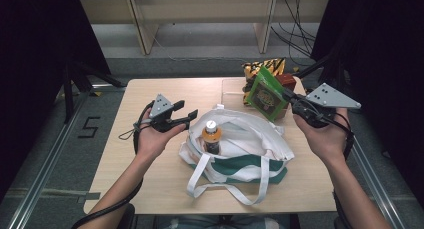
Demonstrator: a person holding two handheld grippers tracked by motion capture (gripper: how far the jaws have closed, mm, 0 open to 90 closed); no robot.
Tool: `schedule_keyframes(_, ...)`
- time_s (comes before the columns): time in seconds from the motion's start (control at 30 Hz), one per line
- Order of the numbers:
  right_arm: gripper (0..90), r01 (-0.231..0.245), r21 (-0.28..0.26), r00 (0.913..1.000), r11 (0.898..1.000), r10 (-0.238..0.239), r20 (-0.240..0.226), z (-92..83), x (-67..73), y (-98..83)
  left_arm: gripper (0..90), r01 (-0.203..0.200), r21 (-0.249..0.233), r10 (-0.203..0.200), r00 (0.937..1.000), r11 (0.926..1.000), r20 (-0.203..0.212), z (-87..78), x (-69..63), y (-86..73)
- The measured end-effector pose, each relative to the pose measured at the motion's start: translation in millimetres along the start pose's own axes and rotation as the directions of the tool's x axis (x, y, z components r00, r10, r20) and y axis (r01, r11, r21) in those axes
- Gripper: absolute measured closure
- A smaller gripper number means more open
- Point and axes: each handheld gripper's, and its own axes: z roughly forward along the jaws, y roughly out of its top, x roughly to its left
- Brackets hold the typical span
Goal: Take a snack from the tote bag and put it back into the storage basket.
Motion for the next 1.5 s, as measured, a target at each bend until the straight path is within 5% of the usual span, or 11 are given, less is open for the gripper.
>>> schedule_keyframes(1.5, 90.0, -0.033, 0.058, 0.9986, 0.998, 0.030, 0.042, 80.6, -28.5, 5.1, 38.7, 0.003, 0.002, -0.003, 1.0000, 1.0000, 0.003, 0.6, 1.3, -1.1)
